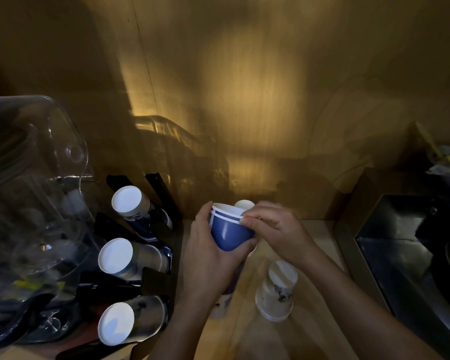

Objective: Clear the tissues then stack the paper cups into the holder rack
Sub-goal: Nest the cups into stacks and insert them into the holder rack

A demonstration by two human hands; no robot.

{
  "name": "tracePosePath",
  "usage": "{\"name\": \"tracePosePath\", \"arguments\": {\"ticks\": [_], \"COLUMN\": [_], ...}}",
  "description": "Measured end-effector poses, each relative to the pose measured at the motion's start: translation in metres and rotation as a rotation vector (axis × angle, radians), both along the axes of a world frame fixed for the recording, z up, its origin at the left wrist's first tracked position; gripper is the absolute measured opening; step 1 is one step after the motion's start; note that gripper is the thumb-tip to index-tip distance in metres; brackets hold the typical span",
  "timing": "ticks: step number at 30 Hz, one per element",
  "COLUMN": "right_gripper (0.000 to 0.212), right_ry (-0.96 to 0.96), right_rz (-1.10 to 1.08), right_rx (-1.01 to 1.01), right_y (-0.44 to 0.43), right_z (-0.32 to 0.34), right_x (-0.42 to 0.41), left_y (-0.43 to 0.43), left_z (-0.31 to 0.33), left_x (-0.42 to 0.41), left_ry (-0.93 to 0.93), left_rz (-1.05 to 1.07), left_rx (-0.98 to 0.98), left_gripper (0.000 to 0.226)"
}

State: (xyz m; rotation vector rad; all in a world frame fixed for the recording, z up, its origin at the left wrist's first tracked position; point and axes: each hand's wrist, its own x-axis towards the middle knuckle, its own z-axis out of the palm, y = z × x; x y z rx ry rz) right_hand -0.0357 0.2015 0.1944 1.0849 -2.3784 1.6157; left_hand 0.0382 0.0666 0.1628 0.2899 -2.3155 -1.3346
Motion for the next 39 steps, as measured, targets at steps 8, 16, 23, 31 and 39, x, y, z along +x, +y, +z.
{"name": "tracePosePath", "arguments": {"ticks": [8,16,23,31,39], "right_gripper": [0.041,0.086,0.085,0.075,0.084], "right_ry": [-0.003,-0.105,-0.18,-0.154,-0.07], "right_rz": [0.113,0.23,0.166,0.219,0.186], "right_rx": [0.062,0.233,-0.035,0.067,0.282], "right_y": [-0.013,-0.039,-0.09,-0.159,-0.206], "right_z": [-0.013,-0.028,-0.019,0.008,0.004], "right_x": [-0.007,-0.023,-0.016,-0.037,-0.051], "left_y": [-0.031,-0.06,-0.085,-0.147,-0.166], "left_z": [0.01,0.006,0.05,0.069,0.054], "left_x": [-0.002,0.01,0.013,0.011,0.005], "left_ry": [-0.115,-0.113,0.034,0.012,0.04], "left_rz": [-0.195,-0.031,0.122,0.194,0.188], "left_rx": [0.867,0.94,0.551,0.45,0.535], "left_gripper": [0.071,0.024,0.014,0.059,0.081]}}
